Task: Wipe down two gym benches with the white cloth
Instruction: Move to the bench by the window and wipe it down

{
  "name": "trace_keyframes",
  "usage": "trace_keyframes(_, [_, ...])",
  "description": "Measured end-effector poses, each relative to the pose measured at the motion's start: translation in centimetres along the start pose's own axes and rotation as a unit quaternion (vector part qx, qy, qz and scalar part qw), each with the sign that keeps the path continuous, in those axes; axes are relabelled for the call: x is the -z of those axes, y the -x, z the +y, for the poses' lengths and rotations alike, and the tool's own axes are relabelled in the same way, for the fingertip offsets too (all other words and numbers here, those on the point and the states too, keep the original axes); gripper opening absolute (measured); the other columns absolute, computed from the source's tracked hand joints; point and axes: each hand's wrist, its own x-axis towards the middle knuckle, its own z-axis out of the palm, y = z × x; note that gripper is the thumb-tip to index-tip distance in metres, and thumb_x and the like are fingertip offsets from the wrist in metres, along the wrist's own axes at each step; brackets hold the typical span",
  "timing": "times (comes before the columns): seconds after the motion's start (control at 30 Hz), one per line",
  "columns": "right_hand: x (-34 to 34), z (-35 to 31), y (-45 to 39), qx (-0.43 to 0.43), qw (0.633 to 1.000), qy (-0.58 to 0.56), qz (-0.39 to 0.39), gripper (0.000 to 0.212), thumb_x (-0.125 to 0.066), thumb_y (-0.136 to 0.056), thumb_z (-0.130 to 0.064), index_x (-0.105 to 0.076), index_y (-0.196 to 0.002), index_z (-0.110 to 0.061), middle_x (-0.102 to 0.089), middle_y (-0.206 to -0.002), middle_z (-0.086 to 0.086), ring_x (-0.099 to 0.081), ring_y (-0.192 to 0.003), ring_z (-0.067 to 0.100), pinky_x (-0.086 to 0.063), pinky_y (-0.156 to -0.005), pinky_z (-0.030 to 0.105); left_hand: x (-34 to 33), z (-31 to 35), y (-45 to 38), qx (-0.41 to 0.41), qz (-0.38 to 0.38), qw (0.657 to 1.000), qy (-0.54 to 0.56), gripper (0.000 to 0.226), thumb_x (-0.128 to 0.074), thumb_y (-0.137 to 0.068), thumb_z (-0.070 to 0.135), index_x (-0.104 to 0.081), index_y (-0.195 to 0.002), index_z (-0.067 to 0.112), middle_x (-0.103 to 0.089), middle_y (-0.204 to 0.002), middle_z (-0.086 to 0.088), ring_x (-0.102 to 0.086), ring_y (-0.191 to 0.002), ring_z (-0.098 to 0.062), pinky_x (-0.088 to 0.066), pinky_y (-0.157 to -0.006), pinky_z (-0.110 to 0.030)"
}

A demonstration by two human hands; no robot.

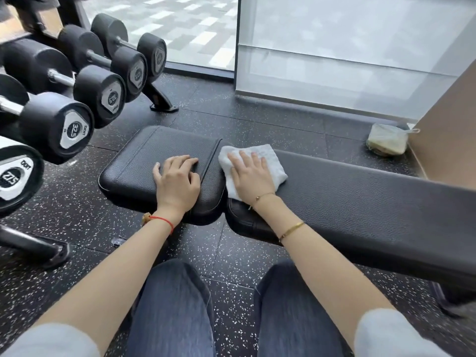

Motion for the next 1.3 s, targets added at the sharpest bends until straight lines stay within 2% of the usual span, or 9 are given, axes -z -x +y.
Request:
trace_keyframes(0.1, [0.6, 0.5, -0.3, 0.009, 1.000, 0.007, -0.010, 0.049, -0.023, -0.106, -0.035, -0.019, -0.154, -0.027, -0.014, -0.164, 0.003, -0.006, -0.151, 0.034, -0.001, -0.122, 0.050, 0.0, 0.0, -0.1, 0.001, 0.000, 1.000, 0.003, 0.035, -0.052, -0.088, 0.021, -0.066, -0.120, 0.024, -0.060, -0.132, 0.004, -0.046, -0.129, -0.019, -0.016, -0.118, -0.053])
trace_keyframes(0.27, [-0.7, 2.2, 7.0, 0.138, 0.990, -0.023, 0.002, 0.048, -0.026, -0.104, -0.036, -0.025, -0.152, -0.032, -0.020, -0.163, 0.001, -0.011, -0.151, 0.031, -0.004, -0.123, 0.050, 0.0, 0.0, -0.1, 0.001, 0.002, 1.000, 0.002, 0.034, -0.052, -0.088, 0.021, -0.066, -0.119, 0.025, -0.061, -0.131, 0.005, -0.047, -0.128, -0.019, -0.016, -0.117, -0.053])
trace_keyframes(0.33, [-0.3, 4.4, 6.9, 0.112, 0.993, -0.032, 0.005, 0.048, -0.026, -0.105, -0.037, -0.026, -0.152, -0.034, -0.021, -0.162, 0.000, -0.011, -0.151, 0.027, -0.005, -0.123, 0.047, 0.0, 0.1, -0.1, 0.001, 0.001, 1.000, 0.003, 0.034, -0.053, -0.088, 0.021, -0.066, -0.119, 0.024, -0.060, -0.132, 0.004, -0.046, -0.128, -0.020, -0.016, -0.117, -0.053])
trace_keyframes(0.5, [1.4, 7.0, 1.8, -0.063, 0.997, -0.043, 0.003, 0.047, -0.023, -0.105, -0.039, -0.022, -0.152, -0.035, -0.016, -0.163, 0.003, -0.008, -0.151, 0.029, 0.000, -0.123, 0.046, 0.2, 0.3, 0.0, 0.007, -0.005, 1.000, 0.002, 0.034, -0.053, -0.089, 0.021, -0.066, -0.120, 0.024, -0.060, -0.133, 0.003, -0.045, -0.129, -0.020, -0.015, -0.117, -0.052])
trace_keyframes(0.57, [1.2, 6.2, 2.2, -0.062, 0.997, -0.039, 0.005, 0.047, -0.023, -0.105, -0.039, -0.023, -0.152, -0.035, -0.014, -0.164, 0.004, -0.007, -0.151, 0.031, 0.001, -0.123, 0.048, 0.2, 0.3, 0.0, 0.007, -0.006, 1.000, -0.002, 0.033, -0.053, -0.089, 0.021, -0.065, -0.120, 0.024, -0.060, -0.132, 0.003, -0.045, -0.129, -0.021, -0.015, -0.117, -0.052])
trace_keyframes(0.73, [-0.1, 6.4, 9.6, 0.071, 0.996, -0.043, 0.024, 0.046, -0.026, -0.105, -0.039, -0.028, -0.150, -0.038, -0.015, -0.164, -0.001, -0.009, -0.152, 0.027, 0.000, -0.123, 0.044, 0.2, 0.7, 0.0, 0.003, -0.030, 0.999, -0.039, 0.035, -0.051, -0.091, 0.019, -0.062, -0.124, 0.020, -0.058, -0.135, 0.000, -0.044, -0.131, -0.023, -0.016, -0.117, -0.057])
trace_keyframes(1.0, [2.4, 13.4, 7.3, -0.159, 0.986, -0.035, 0.030, 0.045, -0.026, -0.106, -0.036, -0.028, -0.151, -0.034, -0.015, -0.164, 0.002, -0.009, -0.151, 0.029, 0.000, -0.122, 0.048, 0.1, 7.3, 2.3, -0.038, -0.039, 0.998, 0.011, 0.037, -0.053, -0.089, 0.014, -0.061, -0.124, 0.019, -0.060, -0.130, -0.001, -0.049, -0.127, -0.022, -0.019, -0.118, -0.055])
trace_keyframes(1.2, [1.2, 11.7, 11.1, -0.049, 0.997, -0.051, 0.023, 0.046, -0.025, -0.105, -0.039, -0.027, -0.151, -0.035, -0.015, -0.163, -0.006, -0.006, -0.152, 0.027, -0.001, -0.123, 0.045, -3.1, 14.5, 5.1, -0.096, -0.090, 0.990, 0.049, 0.039, -0.047, -0.094, 0.021, -0.057, -0.132, 0.021, -0.055, -0.137, 0.005, -0.043, -0.134, -0.014, -0.016, -0.120, -0.049])
trace_keyframes(1.3, [1.5, 15.5, 14.2, -0.080, 0.994, -0.058, 0.040, 0.045, -0.026, -0.105, -0.037, -0.027, -0.151, -0.038, -0.016, -0.163, -0.008, -0.006, -0.152, 0.023, 0.000, -0.123, 0.041, -4.7, 16.7, 5.8, -0.108, -0.112, 0.987, 0.043, 0.040, -0.046, -0.096, 0.024, -0.055, -0.134, 0.021, -0.051, -0.142, 0.001, -0.039, -0.137, -0.017, -0.019, -0.119, -0.051])
